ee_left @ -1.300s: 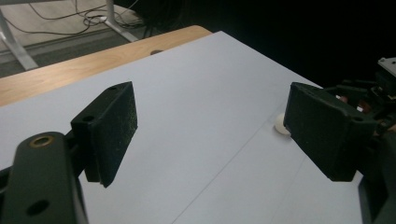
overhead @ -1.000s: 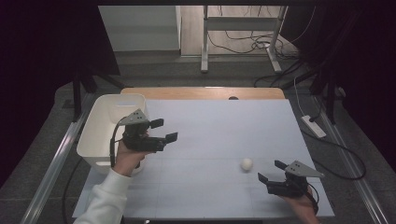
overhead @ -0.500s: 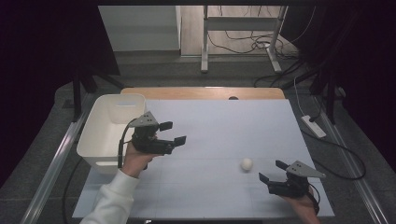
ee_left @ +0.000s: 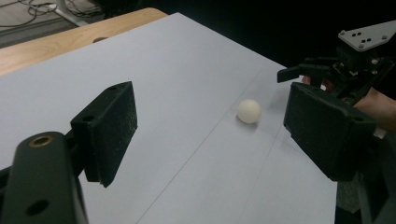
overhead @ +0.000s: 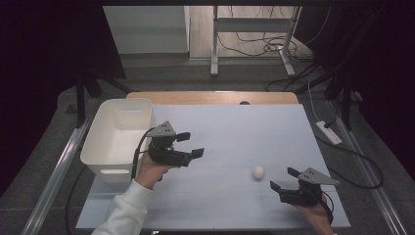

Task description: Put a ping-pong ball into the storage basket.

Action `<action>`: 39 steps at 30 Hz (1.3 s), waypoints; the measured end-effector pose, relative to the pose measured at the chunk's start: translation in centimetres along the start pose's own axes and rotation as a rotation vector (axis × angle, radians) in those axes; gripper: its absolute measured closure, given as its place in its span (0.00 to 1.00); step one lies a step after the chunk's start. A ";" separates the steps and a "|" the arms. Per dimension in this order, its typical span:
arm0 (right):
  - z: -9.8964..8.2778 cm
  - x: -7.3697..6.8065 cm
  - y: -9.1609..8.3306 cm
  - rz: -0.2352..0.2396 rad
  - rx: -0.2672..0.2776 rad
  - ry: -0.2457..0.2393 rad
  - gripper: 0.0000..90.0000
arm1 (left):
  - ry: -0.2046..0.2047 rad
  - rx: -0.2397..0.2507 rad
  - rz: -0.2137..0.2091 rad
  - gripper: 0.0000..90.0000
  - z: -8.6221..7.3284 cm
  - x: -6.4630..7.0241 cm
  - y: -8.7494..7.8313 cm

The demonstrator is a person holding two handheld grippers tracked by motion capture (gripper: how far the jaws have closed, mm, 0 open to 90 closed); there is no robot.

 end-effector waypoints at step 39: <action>0.3 -0.3 -0.2 -0.005 0.007 -0.010 0.14 | 0.070 -0.112 -0.028 0.21 -2.5 2.2 5.2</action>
Point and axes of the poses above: each handheld gripper's, and its own axes: y roughly forward along the jaws, z roughly out of its top, x roughly to its right, the point moved 9 cm from there along y, roughly forward along the jaws, and after that the axes turned 13 degrees about z, right-handed, at the moved point
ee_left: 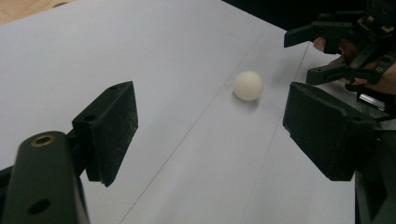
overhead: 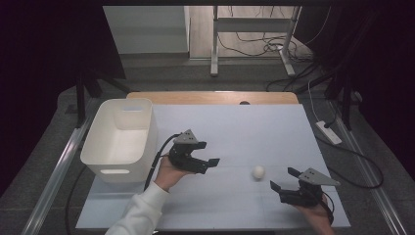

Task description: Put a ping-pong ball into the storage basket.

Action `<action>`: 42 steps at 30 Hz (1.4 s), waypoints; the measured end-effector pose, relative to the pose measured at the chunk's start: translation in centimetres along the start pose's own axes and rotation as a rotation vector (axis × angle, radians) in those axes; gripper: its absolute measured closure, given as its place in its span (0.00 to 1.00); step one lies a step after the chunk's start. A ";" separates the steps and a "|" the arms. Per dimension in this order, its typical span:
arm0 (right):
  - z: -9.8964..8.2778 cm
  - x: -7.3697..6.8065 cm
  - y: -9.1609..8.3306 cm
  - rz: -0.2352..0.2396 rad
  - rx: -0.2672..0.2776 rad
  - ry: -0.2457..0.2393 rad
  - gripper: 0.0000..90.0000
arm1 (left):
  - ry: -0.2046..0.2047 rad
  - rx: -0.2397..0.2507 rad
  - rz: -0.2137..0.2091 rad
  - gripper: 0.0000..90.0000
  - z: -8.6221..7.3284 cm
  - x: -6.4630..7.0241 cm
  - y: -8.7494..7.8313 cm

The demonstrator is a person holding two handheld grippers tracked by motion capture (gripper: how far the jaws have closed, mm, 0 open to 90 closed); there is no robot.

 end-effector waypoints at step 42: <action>0.1 -0.4 0.2 0.007 0.001 -0.003 0.14 | 0.026 -0.077 -0.016 0.21 -0.8 0.9 4.3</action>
Point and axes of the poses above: each handheld gripper's, and its own axes: y roughly forward along the jaws, z roughly out of its top, x roughly to its right, the point moved 9 cm from there along y, roughly forward along the jaws, and after that the axes turned 13 degrees about z, right-handed, at the moved point
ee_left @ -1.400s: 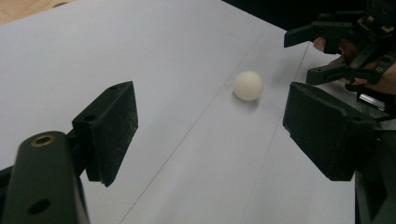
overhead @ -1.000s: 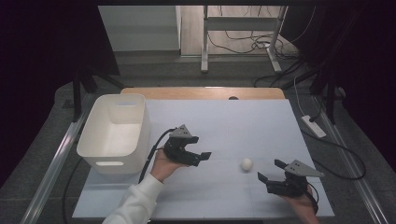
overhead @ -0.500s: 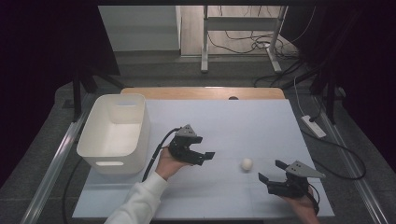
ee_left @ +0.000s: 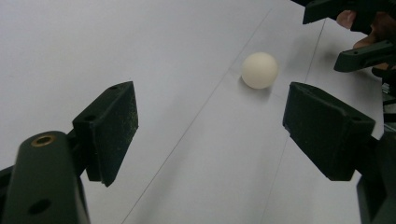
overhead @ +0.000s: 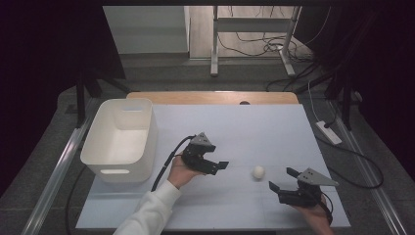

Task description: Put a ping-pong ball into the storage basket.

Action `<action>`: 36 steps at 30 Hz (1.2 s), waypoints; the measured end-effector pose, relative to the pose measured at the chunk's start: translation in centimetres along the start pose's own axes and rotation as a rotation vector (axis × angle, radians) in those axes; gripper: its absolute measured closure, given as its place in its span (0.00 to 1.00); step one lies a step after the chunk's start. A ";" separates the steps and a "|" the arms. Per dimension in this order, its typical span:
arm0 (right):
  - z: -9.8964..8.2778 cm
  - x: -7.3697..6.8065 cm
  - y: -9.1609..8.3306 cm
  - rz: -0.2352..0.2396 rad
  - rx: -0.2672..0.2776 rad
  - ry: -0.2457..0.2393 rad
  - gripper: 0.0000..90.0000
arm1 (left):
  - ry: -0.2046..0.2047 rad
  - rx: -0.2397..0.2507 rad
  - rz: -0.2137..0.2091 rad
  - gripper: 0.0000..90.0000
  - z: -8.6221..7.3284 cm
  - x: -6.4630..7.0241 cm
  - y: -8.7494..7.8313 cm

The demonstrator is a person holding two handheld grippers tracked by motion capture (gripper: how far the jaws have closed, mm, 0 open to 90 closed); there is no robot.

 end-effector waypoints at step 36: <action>0.5 0.0 0.0 0.000 0.015 0.000 0.14 | 0.064 -0.027 -0.074 0.21 0.1 3.2 4.0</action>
Point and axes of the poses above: each handheld gripper's, and its own axes: y roughly forward along the jaws, z roughly out of its top, x roughly to its right, the point moved 9 cm from there along y, roughly forward along the jaws, and after that the axes turned 13 degrees about z, right-handed, at the moved point
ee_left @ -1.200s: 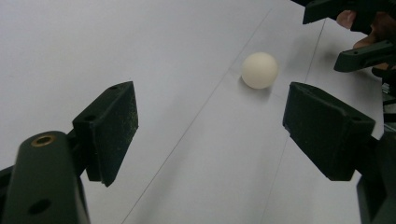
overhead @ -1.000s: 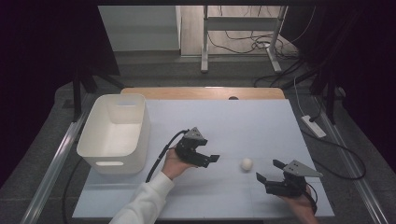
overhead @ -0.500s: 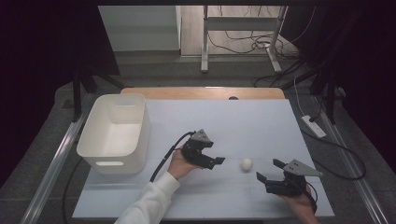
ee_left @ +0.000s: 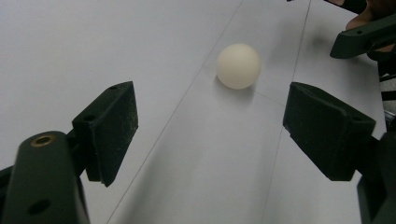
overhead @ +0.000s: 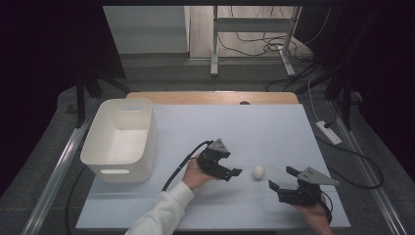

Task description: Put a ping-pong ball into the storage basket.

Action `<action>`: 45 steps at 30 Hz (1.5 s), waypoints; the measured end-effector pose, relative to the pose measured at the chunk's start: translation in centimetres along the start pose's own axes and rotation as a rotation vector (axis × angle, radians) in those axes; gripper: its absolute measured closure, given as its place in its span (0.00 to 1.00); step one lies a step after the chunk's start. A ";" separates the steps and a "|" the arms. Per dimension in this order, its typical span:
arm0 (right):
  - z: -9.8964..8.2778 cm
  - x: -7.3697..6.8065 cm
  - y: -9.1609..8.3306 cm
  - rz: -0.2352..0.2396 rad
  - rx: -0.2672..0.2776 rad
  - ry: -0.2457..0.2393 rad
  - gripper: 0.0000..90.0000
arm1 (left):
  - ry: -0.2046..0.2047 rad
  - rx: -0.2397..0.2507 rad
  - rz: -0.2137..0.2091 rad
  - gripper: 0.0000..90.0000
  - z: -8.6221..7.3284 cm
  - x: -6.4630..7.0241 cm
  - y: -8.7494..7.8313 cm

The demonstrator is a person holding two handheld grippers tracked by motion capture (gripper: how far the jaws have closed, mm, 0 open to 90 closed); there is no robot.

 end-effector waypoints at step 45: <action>0.3 0.2 -0.3 -0.008 0.011 0.002 0.14 | 0.065 -0.075 -0.050 0.20 0.9 2.8 3.8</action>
Point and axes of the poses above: each handheld gripper's, and its own axes: y roughly forward along the jaws, z roughly out of its top, x roughly to its right, the point moved 9 cm from there along y, roughly forward along the jaws, and after that the axes turned 13 degrees about z, right-handed, at the moved point
